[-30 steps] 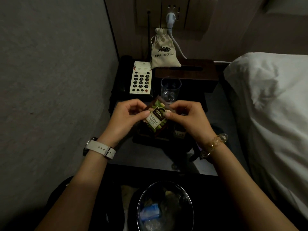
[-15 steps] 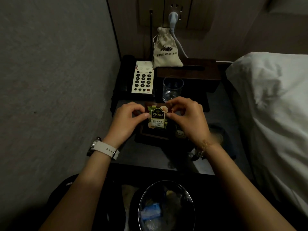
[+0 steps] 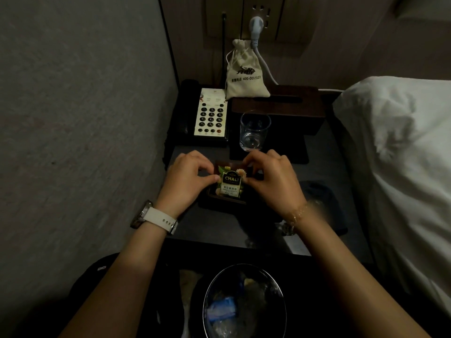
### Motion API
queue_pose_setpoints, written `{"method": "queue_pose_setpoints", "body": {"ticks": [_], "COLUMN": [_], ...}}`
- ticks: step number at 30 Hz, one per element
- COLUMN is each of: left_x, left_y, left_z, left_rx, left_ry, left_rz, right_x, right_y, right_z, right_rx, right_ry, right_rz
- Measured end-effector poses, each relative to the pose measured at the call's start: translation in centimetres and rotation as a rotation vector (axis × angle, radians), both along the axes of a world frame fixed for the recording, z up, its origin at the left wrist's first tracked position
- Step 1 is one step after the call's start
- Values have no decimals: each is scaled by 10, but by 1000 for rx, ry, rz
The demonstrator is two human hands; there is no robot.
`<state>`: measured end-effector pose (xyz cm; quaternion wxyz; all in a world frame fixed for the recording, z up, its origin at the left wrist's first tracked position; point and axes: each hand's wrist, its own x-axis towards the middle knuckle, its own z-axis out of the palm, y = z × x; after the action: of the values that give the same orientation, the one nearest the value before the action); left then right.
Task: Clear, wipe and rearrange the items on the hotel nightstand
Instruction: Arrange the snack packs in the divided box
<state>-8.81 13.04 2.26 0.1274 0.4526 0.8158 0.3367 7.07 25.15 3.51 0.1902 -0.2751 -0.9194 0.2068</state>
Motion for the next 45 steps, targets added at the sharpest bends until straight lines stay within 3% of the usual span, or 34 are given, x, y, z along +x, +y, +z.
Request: {"method": "queue_pose_setpoints", "body": {"ticks": [6,13,16,19,22,26,32,40,45], "left_x": [4,7,6,3,-2,-3,6,18,47], "left_y": [2,6,7,5,3,1,5,26,52], "left_z": [4,-4,-7,-6,-3,-4,-1,8,7], "left_rx": [137,61,50,75,24,-44,-49,374,407], "left_ry": [-52,24,49,-87,-214,-175,-178,-509,-671], "left_rz": [22,30,48,80,108,142,180,285,123], "right_x": [-1,1,5,16,35,54,50,68,97], "right_y": [-1,4,6,17,30,29,31,65,98], "right_z": [-7,-8,-6,5,11,-2,-9,7,11], "right_rx": [128,210,115,-80,-247,-310,-226,-367,-413], "right_ry": [-52,-151,-137,-132,-338,-502,-363,-1,84], "right_rz": [23,22,39,55,106,166,140,45,-32]}}
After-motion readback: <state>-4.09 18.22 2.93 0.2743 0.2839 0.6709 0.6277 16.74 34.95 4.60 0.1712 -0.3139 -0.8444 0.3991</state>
